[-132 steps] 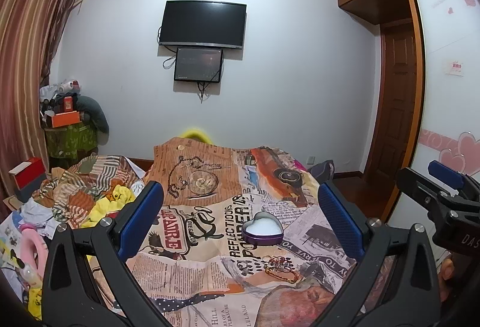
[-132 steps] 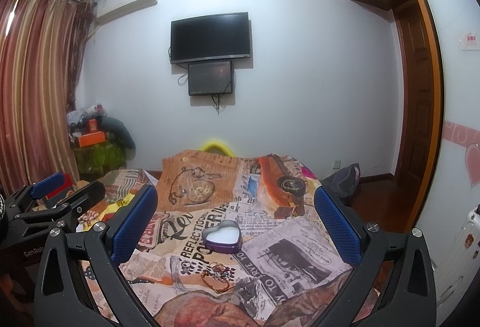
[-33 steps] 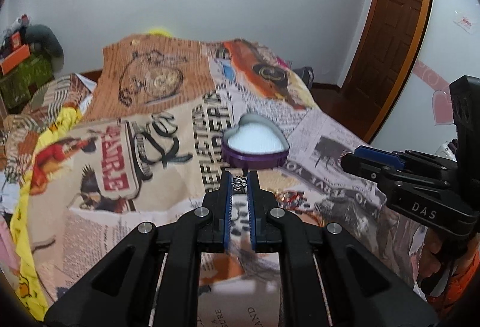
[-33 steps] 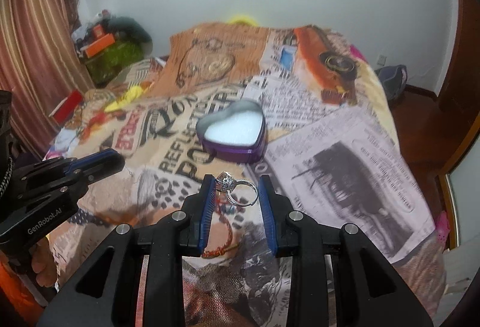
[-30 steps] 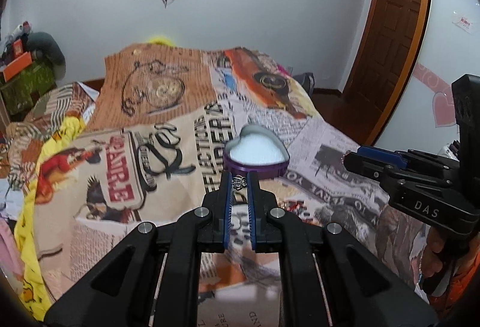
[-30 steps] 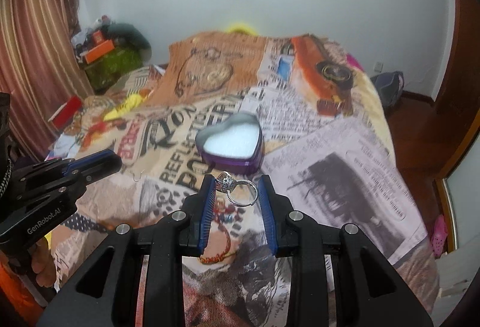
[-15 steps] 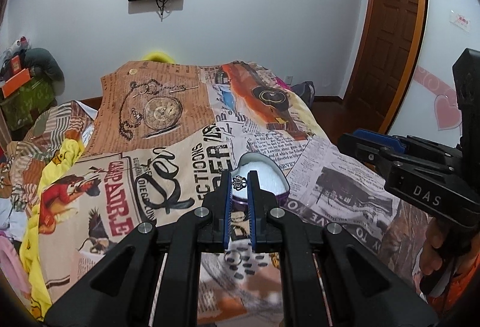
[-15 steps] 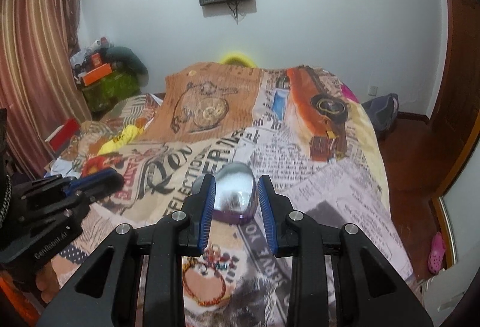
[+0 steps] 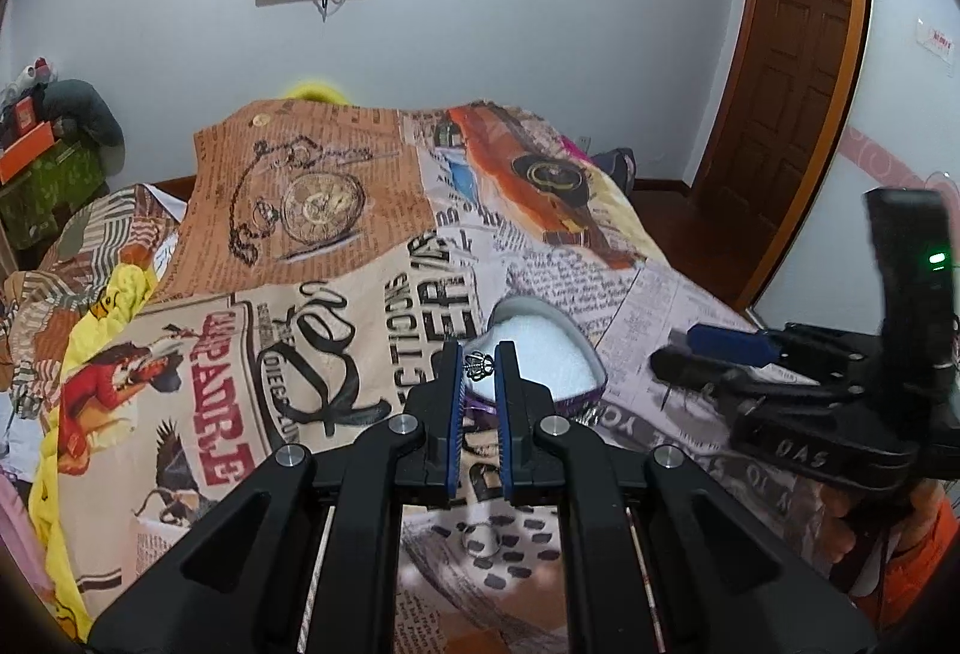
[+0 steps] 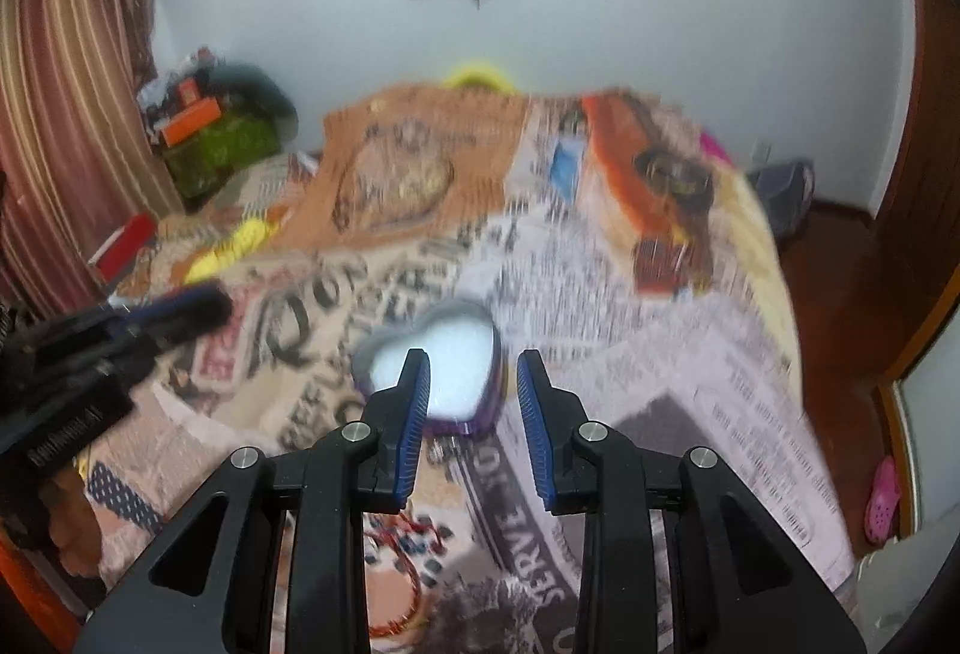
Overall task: Organize jewelry
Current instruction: 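Carry both items into the heart tin and open both grippers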
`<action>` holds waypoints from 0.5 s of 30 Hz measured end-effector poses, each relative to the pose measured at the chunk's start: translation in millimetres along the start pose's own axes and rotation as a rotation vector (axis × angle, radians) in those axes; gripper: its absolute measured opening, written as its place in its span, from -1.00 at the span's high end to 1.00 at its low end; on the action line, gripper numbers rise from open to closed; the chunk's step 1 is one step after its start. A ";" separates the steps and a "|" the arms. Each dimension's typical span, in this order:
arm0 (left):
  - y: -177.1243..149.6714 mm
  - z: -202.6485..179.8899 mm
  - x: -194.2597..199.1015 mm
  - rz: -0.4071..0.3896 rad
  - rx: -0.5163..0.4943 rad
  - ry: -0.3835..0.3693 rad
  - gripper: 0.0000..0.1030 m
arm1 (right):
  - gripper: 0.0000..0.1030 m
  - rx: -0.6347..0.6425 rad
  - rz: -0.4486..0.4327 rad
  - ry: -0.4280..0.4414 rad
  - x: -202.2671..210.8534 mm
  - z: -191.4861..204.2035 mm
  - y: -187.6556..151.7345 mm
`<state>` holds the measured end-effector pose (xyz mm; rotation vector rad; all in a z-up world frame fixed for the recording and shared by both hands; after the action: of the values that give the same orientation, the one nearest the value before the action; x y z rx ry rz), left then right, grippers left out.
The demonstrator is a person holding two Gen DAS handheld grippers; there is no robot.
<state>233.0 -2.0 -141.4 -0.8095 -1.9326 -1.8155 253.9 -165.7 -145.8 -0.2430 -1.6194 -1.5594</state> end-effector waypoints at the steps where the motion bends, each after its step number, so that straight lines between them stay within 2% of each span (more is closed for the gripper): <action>1: -2.0 0.5 -1.1 0.005 0.001 -0.002 0.84 | 0.27 -0.005 0.036 0.010 -7.8 -2.3 -4.4; 2: -5.1 1.3 -2.3 0.011 0.003 -0.002 0.84 | 0.15 -0.007 0.065 0.020 -14.6 -3.1 -8.9; 3: -7.1 2.0 -2.8 0.015 0.005 0.000 0.84 | 0.12 -0.002 0.092 0.030 -21.3 -2.5 -13.2; 9: -13.6 9.1 -7.2 0.029 0.023 -0.001 0.84 | 0.12 0.070 0.223 0.025 -59.4 6.0 -27.8; 12: -13.7 11.9 -8.5 0.027 0.022 0.005 0.84 | 0.12 0.092 0.254 0.006 -72.2 5.9 -32.2; 15: -14.0 13.7 -11.1 0.027 0.022 0.009 0.84 | 0.12 0.124 0.245 -0.014 -75.2 8.9 -34.5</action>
<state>234.3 9.7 -160.6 -0.8155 -1.9234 -1.7768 273.8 -134.3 -220.2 -0.3709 -1.6242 -1.2700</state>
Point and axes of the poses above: each gripper's, at about its wrist camera, not at the fingertips, and x roughly against the way its jaws point, z to its left, y to its top, the point moved 2 cm from there along -x, roughly the way its jaws point, and after that the axes turned 1 degree about y, right-handed, at the moved point
